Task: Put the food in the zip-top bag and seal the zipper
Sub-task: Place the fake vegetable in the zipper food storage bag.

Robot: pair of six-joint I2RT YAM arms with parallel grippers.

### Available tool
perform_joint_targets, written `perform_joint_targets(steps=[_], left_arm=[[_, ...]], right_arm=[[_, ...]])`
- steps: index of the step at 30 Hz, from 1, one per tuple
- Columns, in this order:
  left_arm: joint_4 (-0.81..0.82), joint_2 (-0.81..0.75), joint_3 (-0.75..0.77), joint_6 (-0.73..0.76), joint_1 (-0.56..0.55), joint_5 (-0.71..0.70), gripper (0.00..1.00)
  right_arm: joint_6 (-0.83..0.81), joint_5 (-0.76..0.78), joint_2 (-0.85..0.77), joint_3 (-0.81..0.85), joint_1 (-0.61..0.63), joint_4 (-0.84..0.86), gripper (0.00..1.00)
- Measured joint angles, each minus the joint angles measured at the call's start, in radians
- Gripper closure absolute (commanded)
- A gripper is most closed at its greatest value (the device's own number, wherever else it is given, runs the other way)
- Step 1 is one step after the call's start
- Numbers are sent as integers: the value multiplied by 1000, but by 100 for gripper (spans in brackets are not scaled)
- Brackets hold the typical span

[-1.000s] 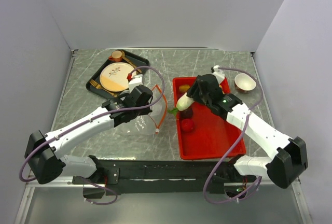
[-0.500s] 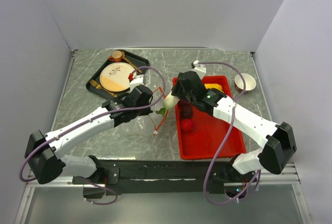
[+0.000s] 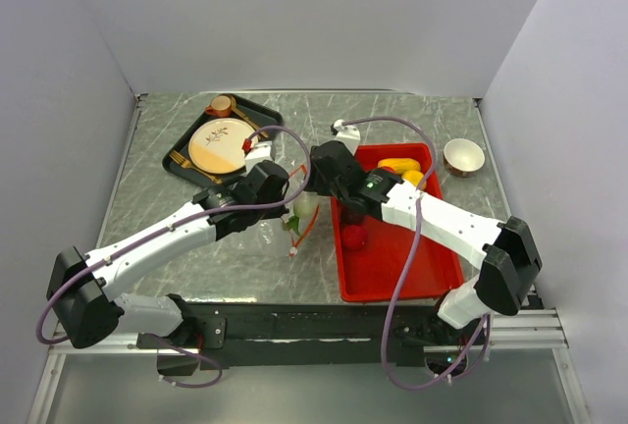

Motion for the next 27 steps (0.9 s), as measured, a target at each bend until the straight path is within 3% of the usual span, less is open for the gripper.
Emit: perform_joint_targets(steps=[9,11,15,23,27], left_arm=[[7,-24,-2,-4,0,-5,99],[12,-34,-5,-4,0,-11,99],[21,-47,-6,-6,0,-20,99],[20,-47,-6,-27,0,-37,99],[19,-47,-10,-31,0,-48,99]], right_arm=[[-56,-55,0,-3,19,48,34],[-70,-71,0,-3,24,59,19],[-87,-88,0,-3,39,75,7],[-62,-42,-36,-45,42,77,4],[-19,17,-113,-95,39,49,18]])
